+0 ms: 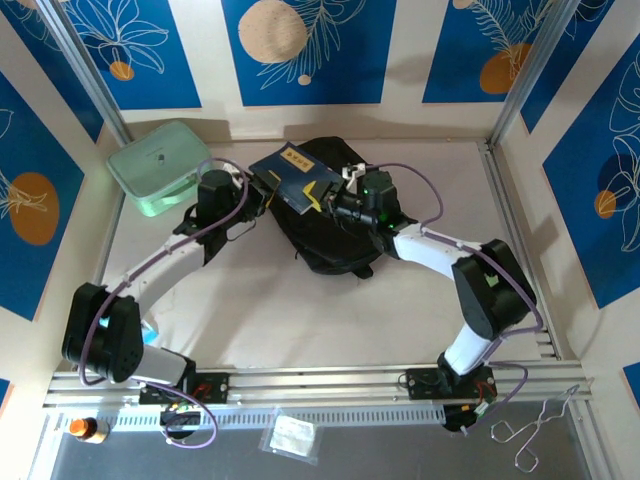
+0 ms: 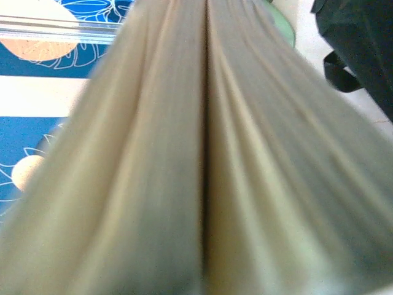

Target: Pack the student bag

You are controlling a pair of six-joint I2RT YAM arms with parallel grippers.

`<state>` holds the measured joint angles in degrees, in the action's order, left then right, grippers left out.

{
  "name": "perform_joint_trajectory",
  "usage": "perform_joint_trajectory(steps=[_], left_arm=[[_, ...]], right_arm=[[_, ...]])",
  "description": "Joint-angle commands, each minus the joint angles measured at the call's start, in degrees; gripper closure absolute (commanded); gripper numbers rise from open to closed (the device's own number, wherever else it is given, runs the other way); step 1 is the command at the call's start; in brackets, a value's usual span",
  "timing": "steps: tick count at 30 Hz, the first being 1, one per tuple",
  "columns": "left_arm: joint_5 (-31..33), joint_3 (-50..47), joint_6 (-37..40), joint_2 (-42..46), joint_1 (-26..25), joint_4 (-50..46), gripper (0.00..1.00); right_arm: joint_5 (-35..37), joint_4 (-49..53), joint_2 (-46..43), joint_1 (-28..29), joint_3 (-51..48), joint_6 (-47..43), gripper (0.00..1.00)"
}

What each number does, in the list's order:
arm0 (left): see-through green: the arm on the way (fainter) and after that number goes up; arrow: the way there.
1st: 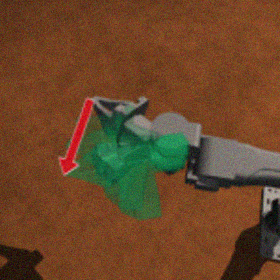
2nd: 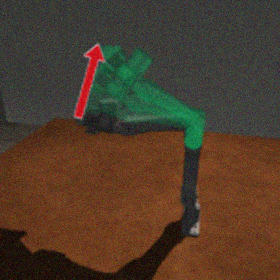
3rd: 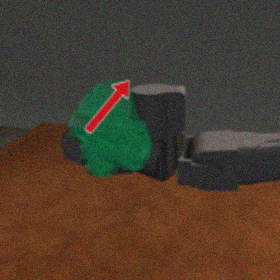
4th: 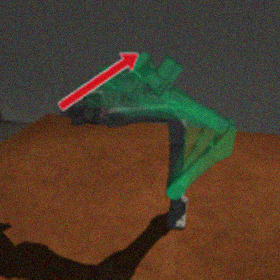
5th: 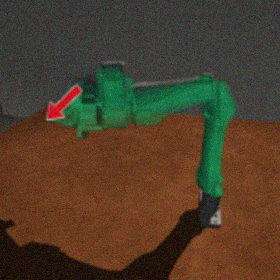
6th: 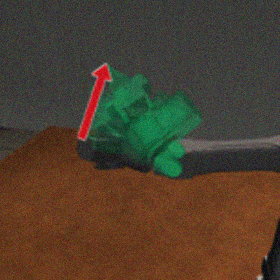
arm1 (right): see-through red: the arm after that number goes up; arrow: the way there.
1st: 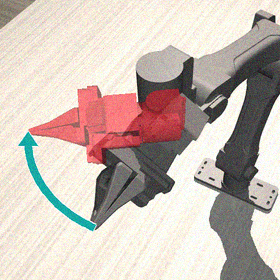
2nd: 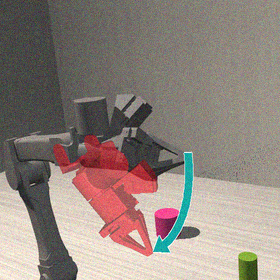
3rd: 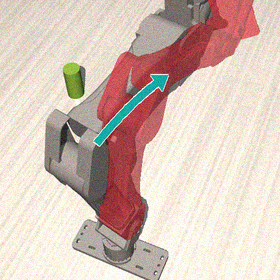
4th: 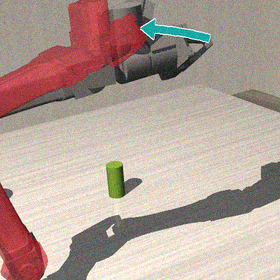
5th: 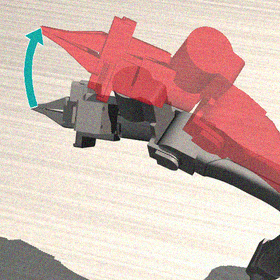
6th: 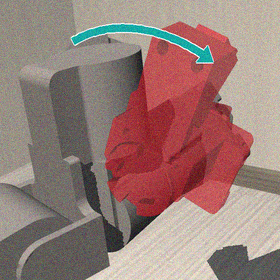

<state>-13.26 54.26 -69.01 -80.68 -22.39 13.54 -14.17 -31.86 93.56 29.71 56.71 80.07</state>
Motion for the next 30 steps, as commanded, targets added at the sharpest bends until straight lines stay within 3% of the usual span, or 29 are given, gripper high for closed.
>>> perform_joint_trajectory(steps=[1,3,7,18,25,30], left_arm=[[-2.66,0.82,8.41,2.45,-0.29,-5.50,0.43],[-3.69,2.09,13.97,2.48,-0.33,-9.02,0.34],[-4.42,6.63,25.77,1.26,-1.78,-18.22,0.27],[-4.57,16.49,49.50,-9.47,-12.50,-28.62,0.24],[-5.61,26.00,56.88,-21.32,-20.70,-31.76,0.27],[-6.03,32.14,59.76,-27.55,-23.45,-35.91,0.30]], right_arm=[[2.16,8.60,-6.08,-0.96,-0.19,-9.14,0.98],[4.24,14.24,-9.18,-1.70,-0.07,-12.99,0.99],[7.52,26.93,-13.65,-4.55,2.60,-20.01,1.00],[16.24,52.44,-21.54,-13.66,6.86,-25.11,1.00],[20.93,60.50,-22.99,-17.29,7.62,-23.40,1.00],[18.85,63.39,-21.43,-22.24,8.83,-25.09,1.00]])
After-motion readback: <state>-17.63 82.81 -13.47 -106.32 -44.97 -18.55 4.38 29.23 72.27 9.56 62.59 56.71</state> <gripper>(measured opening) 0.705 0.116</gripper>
